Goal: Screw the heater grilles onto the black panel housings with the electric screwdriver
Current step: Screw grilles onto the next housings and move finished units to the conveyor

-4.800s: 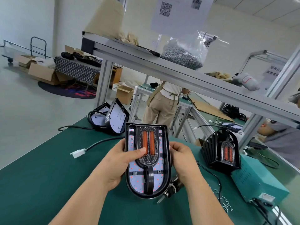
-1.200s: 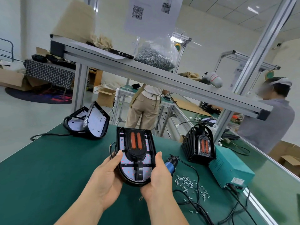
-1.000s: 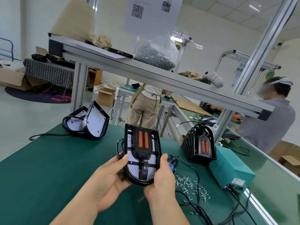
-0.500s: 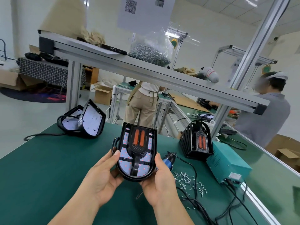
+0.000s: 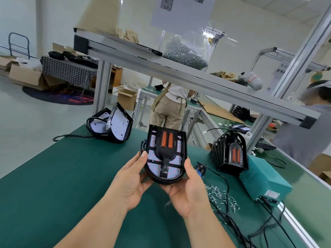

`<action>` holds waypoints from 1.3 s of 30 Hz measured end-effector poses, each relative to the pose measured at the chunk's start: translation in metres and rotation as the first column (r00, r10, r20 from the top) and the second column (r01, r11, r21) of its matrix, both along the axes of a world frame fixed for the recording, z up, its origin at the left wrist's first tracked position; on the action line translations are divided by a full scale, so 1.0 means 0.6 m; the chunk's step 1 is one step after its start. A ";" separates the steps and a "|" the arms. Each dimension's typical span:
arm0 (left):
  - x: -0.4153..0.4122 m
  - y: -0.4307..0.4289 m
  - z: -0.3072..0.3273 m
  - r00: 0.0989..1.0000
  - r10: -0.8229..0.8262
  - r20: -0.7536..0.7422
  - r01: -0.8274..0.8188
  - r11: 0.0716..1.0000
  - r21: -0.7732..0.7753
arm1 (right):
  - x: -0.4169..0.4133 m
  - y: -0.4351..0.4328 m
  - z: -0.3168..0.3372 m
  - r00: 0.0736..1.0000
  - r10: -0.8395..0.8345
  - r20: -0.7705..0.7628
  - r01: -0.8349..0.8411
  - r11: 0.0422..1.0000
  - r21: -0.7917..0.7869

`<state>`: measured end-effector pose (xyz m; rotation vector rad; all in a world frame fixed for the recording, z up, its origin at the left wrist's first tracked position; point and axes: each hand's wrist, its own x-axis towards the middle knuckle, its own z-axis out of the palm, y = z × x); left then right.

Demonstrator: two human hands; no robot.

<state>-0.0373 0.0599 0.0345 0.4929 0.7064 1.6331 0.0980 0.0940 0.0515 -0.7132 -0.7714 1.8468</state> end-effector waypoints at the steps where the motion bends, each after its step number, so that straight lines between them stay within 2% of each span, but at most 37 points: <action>1: 0.007 -0.002 0.003 1.000 -0.025 -0.007 0.025 1.000 0.002 | 0.008 -0.001 0.002 1.000 -0.019 0.002 0.019 1.000 -0.009; 6: 0.063 0.000 0.035 0.981 -0.171 -0.086 0.175 0.984 0.037 | 0.074 -0.018 0.024 0.987 -0.161 -0.017 0.161 0.987 -0.028; 10: 0.167 0.018 0.065 0.952 -0.251 -0.173 0.253 0.967 -0.010 | 0.169 -0.052 0.051 0.940 -0.339 -0.033 0.339 0.941 -0.013; 15: 0.358 0.018 0.071 0.904 -0.399 -0.155 0.402 0.916 -0.012 | 0.333 -0.116 0.067 0.792 -0.607 -0.069 0.608 0.794 -0.007; 21: 0.579 -0.017 0.063 0.776 -0.600 -0.197 0.602 0.797 -0.056 | 0.510 -0.207 0.061 0.569 -0.817 -0.095 0.811 0.576 -0.102; 26: 0.706 -0.063 0.076 0.653 -0.719 -0.241 0.724 0.685 -0.082 | 0.602 -0.271 0.055 0.375 -0.904 -0.205 0.900 0.408 -0.151; 30: 0.778 -0.102 0.085 0.517 -0.804 -0.293 0.827 0.558 -0.072 | 0.654 -0.302 0.054 0.235 -0.929 -0.286 0.933 0.298 -0.202; 32: 0.803 -0.120 0.089 0.488 -0.808 -0.331 0.844 0.533 -0.057 | 0.668 -0.312 0.054 0.213 -0.929 -0.302 0.934 0.284 -0.216; 39: 0.854 -0.128 0.083 0.486 -0.790 -0.372 0.847 0.531 -0.022 | 0.700 -0.310 0.051 0.154 -0.941 -0.301 0.955 0.220 -0.197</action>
